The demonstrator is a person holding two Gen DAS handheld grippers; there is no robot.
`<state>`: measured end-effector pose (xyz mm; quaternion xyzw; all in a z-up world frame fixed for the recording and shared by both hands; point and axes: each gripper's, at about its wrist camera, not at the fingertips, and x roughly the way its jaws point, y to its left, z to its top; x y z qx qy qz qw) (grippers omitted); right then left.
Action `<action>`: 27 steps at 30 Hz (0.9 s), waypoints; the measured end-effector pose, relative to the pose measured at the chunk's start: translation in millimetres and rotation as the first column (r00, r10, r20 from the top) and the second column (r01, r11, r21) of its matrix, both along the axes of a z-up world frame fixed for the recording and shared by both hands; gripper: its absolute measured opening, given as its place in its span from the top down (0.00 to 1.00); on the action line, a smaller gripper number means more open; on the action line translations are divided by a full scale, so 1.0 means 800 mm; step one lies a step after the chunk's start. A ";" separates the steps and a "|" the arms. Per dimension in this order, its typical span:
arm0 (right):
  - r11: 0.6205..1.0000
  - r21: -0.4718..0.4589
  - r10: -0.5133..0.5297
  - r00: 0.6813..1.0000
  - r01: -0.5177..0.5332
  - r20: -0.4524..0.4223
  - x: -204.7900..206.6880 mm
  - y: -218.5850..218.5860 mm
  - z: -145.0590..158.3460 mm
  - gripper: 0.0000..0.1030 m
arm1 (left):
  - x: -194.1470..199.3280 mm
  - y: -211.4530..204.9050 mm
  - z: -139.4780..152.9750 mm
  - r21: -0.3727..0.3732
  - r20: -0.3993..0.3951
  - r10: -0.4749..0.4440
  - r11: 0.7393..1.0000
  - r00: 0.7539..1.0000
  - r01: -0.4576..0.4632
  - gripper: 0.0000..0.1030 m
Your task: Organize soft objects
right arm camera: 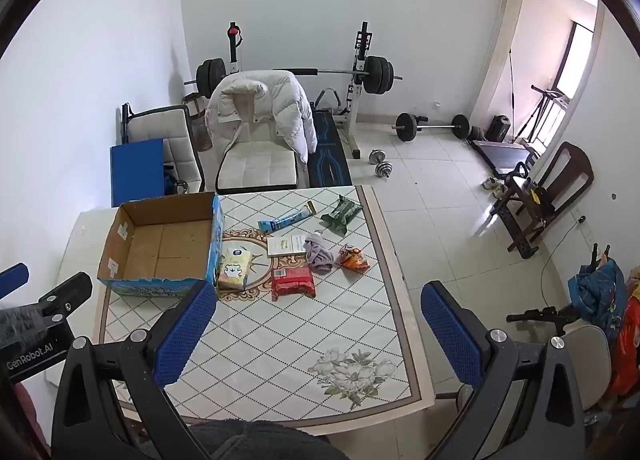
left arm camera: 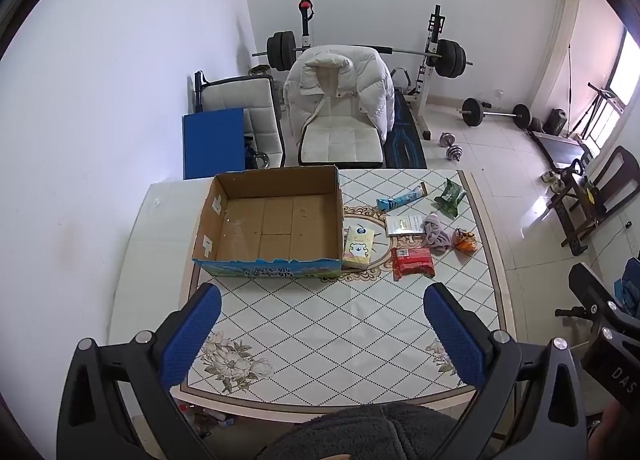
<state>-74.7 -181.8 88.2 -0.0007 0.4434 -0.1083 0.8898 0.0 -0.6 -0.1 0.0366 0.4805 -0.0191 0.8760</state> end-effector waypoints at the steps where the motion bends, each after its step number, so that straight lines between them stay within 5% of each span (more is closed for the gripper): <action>1: 1.000 0.012 -0.001 1.000 0.000 0.014 -0.001 -0.001 0.000 0.00 | 0.000 -0.001 0.000 0.002 0.000 -0.001 1.000 1.000 0.001 0.00; 27: 1.000 0.015 0.010 1.000 -0.011 0.030 0.007 0.006 0.008 0.00 | -0.004 0.004 0.004 -0.014 0.021 0.012 1.000 1.000 -0.011 0.00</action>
